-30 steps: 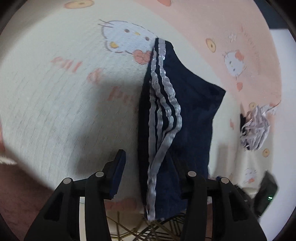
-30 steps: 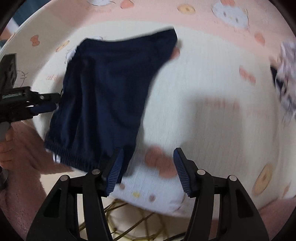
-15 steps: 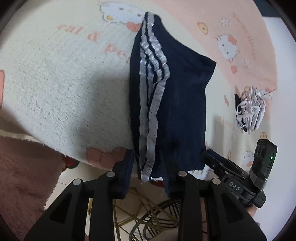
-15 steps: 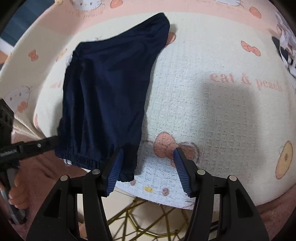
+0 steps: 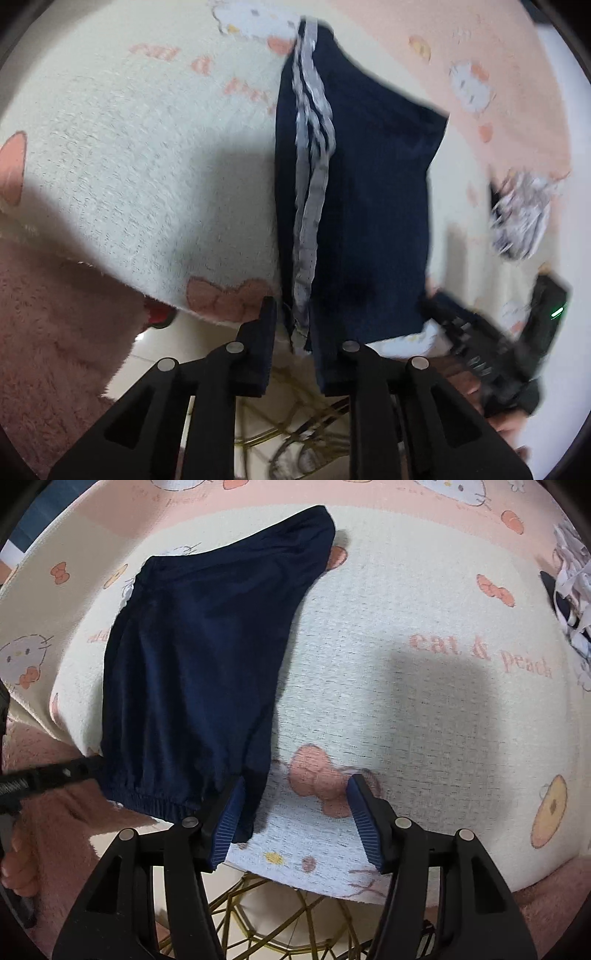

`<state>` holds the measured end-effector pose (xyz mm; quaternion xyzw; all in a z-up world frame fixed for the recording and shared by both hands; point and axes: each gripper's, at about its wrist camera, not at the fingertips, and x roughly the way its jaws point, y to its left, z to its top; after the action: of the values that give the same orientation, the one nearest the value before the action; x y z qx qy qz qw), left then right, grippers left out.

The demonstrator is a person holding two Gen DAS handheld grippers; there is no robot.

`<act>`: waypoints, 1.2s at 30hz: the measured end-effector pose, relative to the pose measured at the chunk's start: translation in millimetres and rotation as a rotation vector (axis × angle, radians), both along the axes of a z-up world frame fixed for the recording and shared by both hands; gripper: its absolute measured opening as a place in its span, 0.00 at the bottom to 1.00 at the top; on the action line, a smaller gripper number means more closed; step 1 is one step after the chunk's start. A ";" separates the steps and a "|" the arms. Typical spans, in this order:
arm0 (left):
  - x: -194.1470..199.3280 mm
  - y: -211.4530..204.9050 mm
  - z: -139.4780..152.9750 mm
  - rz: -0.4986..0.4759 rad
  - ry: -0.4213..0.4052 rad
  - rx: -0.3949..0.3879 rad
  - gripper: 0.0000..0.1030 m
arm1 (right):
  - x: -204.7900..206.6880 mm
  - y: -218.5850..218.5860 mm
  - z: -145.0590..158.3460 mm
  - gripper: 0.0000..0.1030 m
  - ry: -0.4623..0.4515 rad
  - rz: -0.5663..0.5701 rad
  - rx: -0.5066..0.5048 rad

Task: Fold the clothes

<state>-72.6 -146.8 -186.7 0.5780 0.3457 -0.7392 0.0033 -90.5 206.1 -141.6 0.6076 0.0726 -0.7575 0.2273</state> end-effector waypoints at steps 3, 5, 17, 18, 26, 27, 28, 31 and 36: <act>3.8 -9.8 10.9 0.048 0.110 0.094 0.35 | 0.7 11.5 4.2 0.56 0.033 -0.045 -0.026; 0.5 -10.1 10.1 0.053 0.149 0.145 0.40 | -3.6 21.4 7.9 0.56 0.076 -0.126 -0.058; 1.5 -9.6 -11.5 0.085 -0.065 -0.072 0.39 | -9.6 12.7 5.0 0.60 0.149 -0.033 0.099; 3.1 -10.3 -9.8 0.087 -0.062 -0.080 0.39 | -10.1 14.3 6.4 0.60 0.157 -0.040 0.113; -6.8 1.9 -9.4 -0.008 0.017 -0.020 0.40 | -17.1 32.9 19.8 0.61 0.122 -0.051 -0.030; -5.4 1.9 -14.5 -0.007 -0.005 0.004 0.40 | -23.0 29.8 14.2 0.61 0.121 -0.043 -0.013; -4.7 1.7 -17.7 -0.004 -0.013 0.038 0.40 | -18.8 32.9 8.2 0.61 0.135 -0.035 0.035; -4.7 7.1 -18.2 0.002 -0.035 -0.020 0.40 | -15.1 42.7 4.8 0.61 0.141 -0.029 0.050; 2.2 -1.7 -17.9 0.042 -0.085 0.046 0.48 | -12.4 52.8 2.2 0.65 0.165 0.022 0.138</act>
<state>-70.3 -148.4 -204.6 0.6013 0.3740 -0.7058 0.0201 -102.9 258.9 -139.5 0.5567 0.1500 -0.7955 0.1865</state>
